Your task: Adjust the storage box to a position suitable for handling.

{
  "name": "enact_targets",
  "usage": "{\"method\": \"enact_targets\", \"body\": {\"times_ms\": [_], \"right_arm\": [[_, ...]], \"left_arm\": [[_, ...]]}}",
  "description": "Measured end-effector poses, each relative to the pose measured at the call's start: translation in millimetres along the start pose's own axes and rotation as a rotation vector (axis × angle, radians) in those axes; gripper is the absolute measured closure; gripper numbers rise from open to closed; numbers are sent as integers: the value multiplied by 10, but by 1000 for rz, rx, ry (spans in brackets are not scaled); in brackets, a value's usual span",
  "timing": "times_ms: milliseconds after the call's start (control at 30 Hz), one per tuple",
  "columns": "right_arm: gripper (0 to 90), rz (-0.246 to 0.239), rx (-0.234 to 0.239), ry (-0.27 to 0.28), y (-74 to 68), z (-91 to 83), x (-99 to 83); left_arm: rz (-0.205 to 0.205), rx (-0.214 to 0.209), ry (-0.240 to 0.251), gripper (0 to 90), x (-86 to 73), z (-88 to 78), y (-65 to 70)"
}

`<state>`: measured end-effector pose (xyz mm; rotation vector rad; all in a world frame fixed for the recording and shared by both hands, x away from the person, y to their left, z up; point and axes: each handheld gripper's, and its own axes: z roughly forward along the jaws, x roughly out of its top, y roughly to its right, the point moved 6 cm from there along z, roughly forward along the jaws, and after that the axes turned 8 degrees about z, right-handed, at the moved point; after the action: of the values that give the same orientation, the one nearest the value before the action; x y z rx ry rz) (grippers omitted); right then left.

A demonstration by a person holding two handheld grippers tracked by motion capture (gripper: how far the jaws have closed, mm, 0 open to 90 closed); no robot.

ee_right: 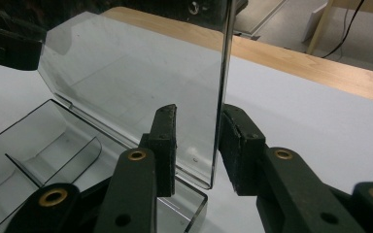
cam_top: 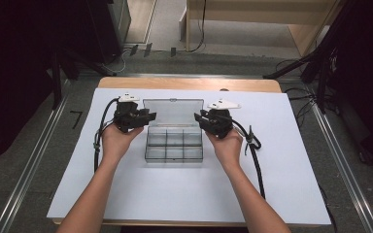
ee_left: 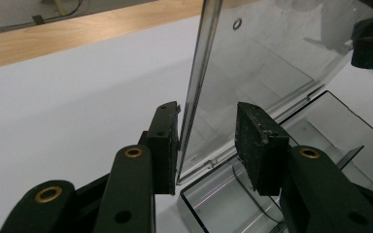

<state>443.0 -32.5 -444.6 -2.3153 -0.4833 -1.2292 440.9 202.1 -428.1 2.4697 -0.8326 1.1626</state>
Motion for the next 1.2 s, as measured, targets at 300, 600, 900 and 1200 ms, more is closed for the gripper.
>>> {"method": "enact_targets", "body": {"times_ms": [300,600,900,1200], "right_arm": [[691,-3,-11,11,21,56,-23],[658,22,-4,17,41,125,-48],[647,42,-20,21,66,226,-92],[615,88,-19,27,77,315,-129]], "left_arm": [[-22,5,-3,613,-22,64,-23],[-29,9,-17,608,-33,161,-46],[-50,3,-13,601,-32,213,-78],[-78,9,-11,582,-31,282,-106]]}}
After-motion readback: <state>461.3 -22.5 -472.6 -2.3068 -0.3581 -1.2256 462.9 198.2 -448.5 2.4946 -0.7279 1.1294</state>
